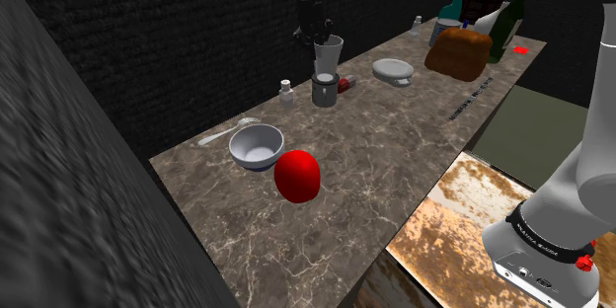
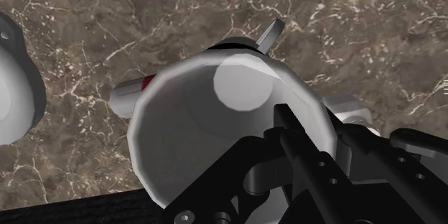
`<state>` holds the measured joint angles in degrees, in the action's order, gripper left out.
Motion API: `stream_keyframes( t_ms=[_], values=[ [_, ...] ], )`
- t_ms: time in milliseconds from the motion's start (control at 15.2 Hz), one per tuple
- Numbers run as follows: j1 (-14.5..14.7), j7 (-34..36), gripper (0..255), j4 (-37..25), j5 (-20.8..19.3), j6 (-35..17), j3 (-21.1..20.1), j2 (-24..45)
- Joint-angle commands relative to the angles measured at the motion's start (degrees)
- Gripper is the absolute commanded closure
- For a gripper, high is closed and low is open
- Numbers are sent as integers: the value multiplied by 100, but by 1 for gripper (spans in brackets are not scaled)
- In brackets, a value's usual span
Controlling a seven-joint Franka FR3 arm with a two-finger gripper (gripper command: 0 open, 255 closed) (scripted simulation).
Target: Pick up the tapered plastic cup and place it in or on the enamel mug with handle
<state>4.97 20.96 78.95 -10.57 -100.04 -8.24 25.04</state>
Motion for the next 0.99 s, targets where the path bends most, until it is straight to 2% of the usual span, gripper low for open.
stream_keyframes(
  t_ms=[0,264,330,660,924],
  values=[
    [-1,1,255,7,-2,-17,1,5],
    [-2,1,255,7,-2,-17,1,5],
    [-1,1,0,3,-2,-15,1,7],
    [-2,1,0,7,-2,-17,1,5],
    [91,-39,0,-885,-2,766,-18,116]
  ],
)
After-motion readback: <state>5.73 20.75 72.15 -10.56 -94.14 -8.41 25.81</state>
